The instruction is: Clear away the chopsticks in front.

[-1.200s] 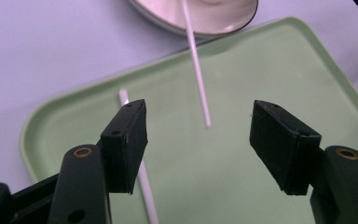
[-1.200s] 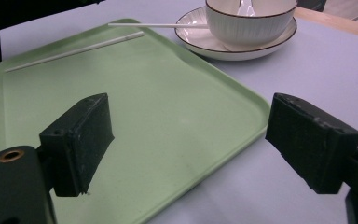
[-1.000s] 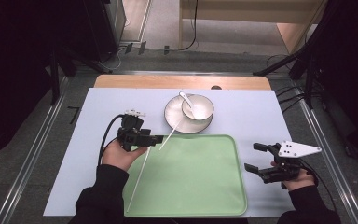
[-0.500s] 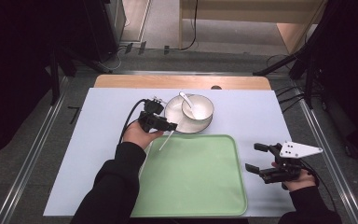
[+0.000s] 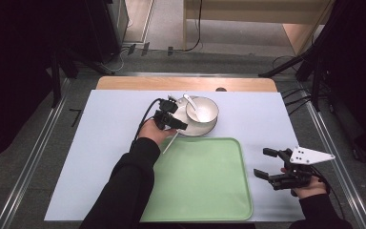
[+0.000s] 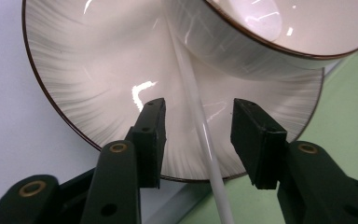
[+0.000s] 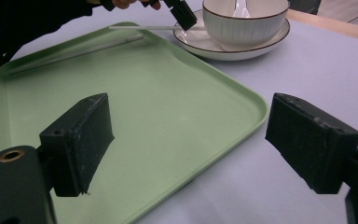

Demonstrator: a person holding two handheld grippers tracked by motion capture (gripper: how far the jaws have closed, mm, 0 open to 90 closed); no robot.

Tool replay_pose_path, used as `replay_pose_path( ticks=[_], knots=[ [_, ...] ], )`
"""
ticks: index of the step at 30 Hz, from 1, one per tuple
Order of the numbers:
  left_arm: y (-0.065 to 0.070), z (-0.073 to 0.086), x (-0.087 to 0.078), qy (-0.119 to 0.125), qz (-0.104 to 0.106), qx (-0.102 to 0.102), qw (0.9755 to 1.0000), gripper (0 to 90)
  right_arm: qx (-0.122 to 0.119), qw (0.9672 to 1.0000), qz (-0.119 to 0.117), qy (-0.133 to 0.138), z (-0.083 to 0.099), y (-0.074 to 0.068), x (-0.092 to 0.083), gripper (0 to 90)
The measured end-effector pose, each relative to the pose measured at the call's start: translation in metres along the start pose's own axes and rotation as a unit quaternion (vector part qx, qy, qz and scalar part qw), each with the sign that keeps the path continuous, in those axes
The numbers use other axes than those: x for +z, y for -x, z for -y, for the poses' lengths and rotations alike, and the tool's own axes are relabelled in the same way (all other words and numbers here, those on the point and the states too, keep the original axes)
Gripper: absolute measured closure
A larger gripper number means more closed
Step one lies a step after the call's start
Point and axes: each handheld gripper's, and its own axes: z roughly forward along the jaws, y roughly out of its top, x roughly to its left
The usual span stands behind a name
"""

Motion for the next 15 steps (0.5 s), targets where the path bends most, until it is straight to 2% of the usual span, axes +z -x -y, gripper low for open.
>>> replay_pose_path(
  ticks=[4,5,11,15],
  knots=[
    [-0.003,0.0,0.008,-0.014,-0.009,-0.007,0.9998,63.1,0.003,1.0,0.004,0.001,0.002,0.0,-0.003,14.9],
    [-0.003,0.0,0.009,-0.01,-0.008,-0.012,0.9998,65.8,0.003,1.0,0.004,0.001,0.002,-0.001,-0.003,14.9],
    [-0.001,0.0,0.013,-0.012,-0.014,-0.011,0.9998,76.7,0.002,1.0,0.003,0.0,0.002,-0.001,-0.003,14.9],
    [-0.001,-0.001,0.012,-0.012,-0.02,-0.024,0.9995,83.1,0.001,1.0,0.002,-0.001,0.001,-0.001,-0.002,14.9]
  ],
)
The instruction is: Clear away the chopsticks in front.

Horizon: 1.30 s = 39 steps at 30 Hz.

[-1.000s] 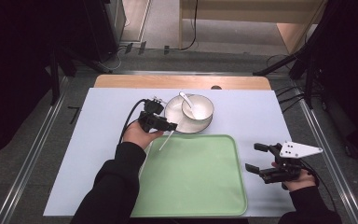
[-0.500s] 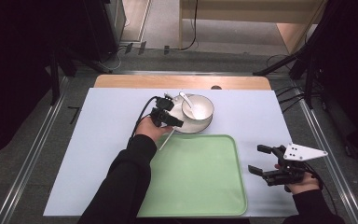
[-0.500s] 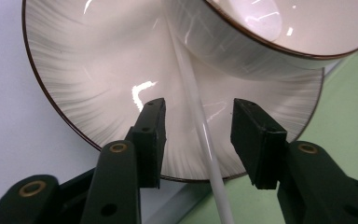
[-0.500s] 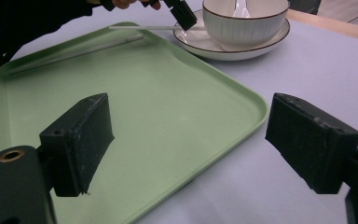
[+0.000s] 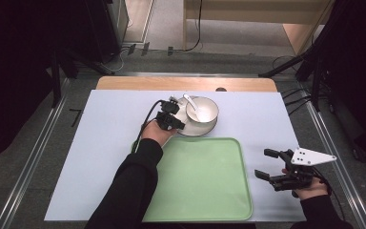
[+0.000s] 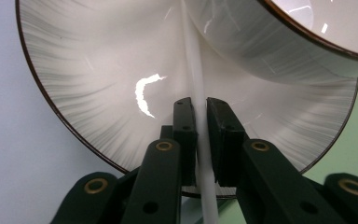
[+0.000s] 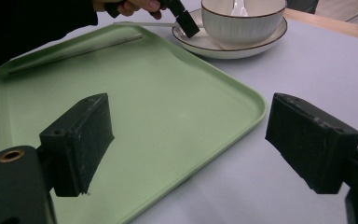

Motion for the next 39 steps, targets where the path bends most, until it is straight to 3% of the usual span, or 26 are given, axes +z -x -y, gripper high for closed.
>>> replay_pose_path(
  ticks=[5,10,18,22,27,32,39],
  knots=[
    [-0.001,-0.001,-0.002,-0.005,-0.008,-0.007,0.9999,85.1,0.0,1.0,-0.001,0.001,0.001,0.0,-0.001,14.9],
    [-0.005,-0.001,-0.009,-0.002,0.001,-0.02,0.9998,85.3,0.0,1.0,-0.003,-0.001,0.001,0.0,-0.001,14.9],
    [-0.02,0.001,-0.037,0.016,-0.006,-0.064,0.9978,85.3,0.001,1.0,-0.001,0.0,0.001,0.001,-0.001,14.9],
    [-0.019,0.005,-0.056,0.025,-0.012,-0.066,0.9974,85.3,0.001,1.0,-0.001,0.0,0.001,0.002,0.0,14.9],
    [-0.012,0.014,-0.079,0.039,-0.023,-0.068,0.9967,85.3,0.0,1.0,-0.003,-0.002,0.0,0.002,0.001,14.9],
    [-0.004,0.028,-0.099,0.054,-0.02,-0.064,0.9963,85.3,-0.001,1.0,-0.004,-0.003,-0.002,0.002,0.003,14.9],
    [0.007,0.06,-0.115,0.073,-0.014,-0.065,0.9952,85.3,-0.003,1.0,-0.008,-0.005,-0.003,0.003,0.007,14.8]
  ],
)
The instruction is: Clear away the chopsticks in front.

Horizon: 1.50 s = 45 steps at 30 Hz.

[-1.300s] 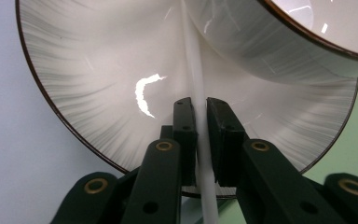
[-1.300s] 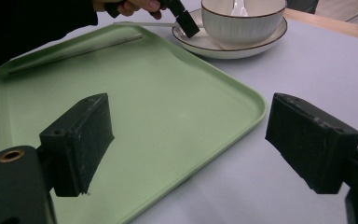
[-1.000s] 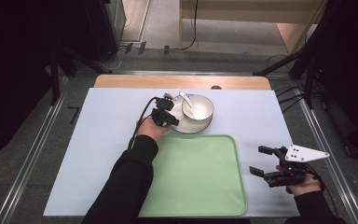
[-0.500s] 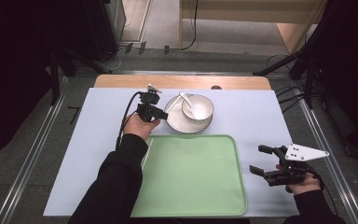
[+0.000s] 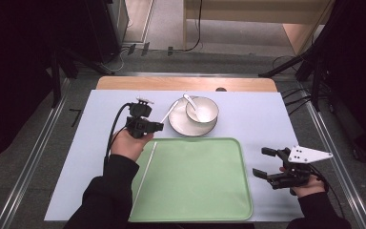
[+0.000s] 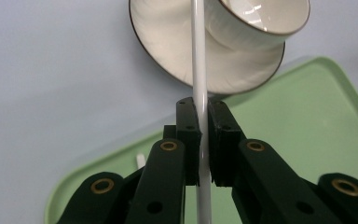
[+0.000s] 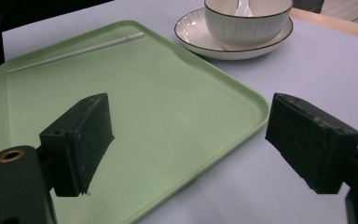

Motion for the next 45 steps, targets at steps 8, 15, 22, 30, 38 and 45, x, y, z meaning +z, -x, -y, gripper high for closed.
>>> replay_pose_path(
  ticks=[8,15,22,30,38,45],
  knots=[
    [0.005,0.044,-0.008,0.003,0.007,-0.009,0.9999,85.3,-0.004,1.0,-0.003,-0.002,-0.002,0.001,0.004,14.9],
    [0.01,0.076,-0.007,0.001,0.008,-0.021,0.9998,85.3,-0.005,1.0,-0.005,-0.003,-0.003,0.001,0.007,14.9],
    [0.015,0.106,0.001,-0.013,0.009,-0.038,0.9992,85.3,-0.005,1.0,-0.005,-0.002,-0.004,0.001,0.007,14.9],
    [0.006,0.123,0.019,-0.03,-0.013,-0.069,0.9971,85.1,-0.007,0.9999,-0.007,-0.002,-0.005,0.001,0.008,14.9],
    [0.006,0.125,0.02,-0.021,-0.052,-0.054,0.997,84.5,-0.008,0.9999,-0.008,-0.001,-0.005,0.001,0.008,14.9],
    [0.001,0.127,0.015,-0.025,-0.044,-0.062,0.9968,79.3,-0.008,0.9999,-0.009,-0.003,-0.005,0.001,0.009,14.9]
  ],
)
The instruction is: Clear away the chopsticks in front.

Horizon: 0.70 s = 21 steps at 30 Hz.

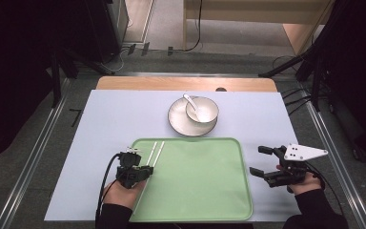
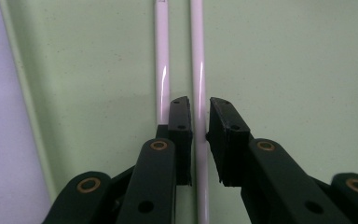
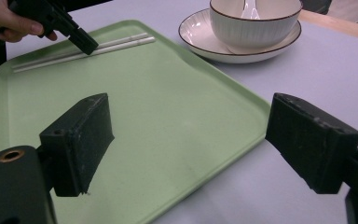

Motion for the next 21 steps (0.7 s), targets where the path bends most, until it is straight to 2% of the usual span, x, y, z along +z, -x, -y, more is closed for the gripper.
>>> replay_pose_path(
  ticks=[6,10,12,18,21],
  knots=[
    [-0.006,0.0,-0.003,0.003,-0.009,-0.012,0.9999,80.2,0.001,1.0,0.0,-0.001,0.0,0.0,0.0,14.9],
    [-0.012,-0.001,-0.003,-0.003,0.025,-0.019,0.9995,76.6,0.0,1.0,-0.002,0.0,0.0,0.0,0.001,14.9],
    [-0.014,-0.001,-0.003,-0.003,0.031,-0.027,0.9992,76.7,0.001,1.0,-0.001,0.001,0.0,0.001,0.001,14.9],
    [-0.018,-0.005,-0.01,0.007,0.049,-0.022,0.9985,69.0,0.001,1.0,0.0,0.004,0.0,0.001,0.0,15.0],
    [-0.021,-0.006,-0.016,0.014,0.064,-0.012,0.9978,62.8,0.002,1.0,0.0,0.003,0.0,0.0,0.0,15.0]
  ],
)
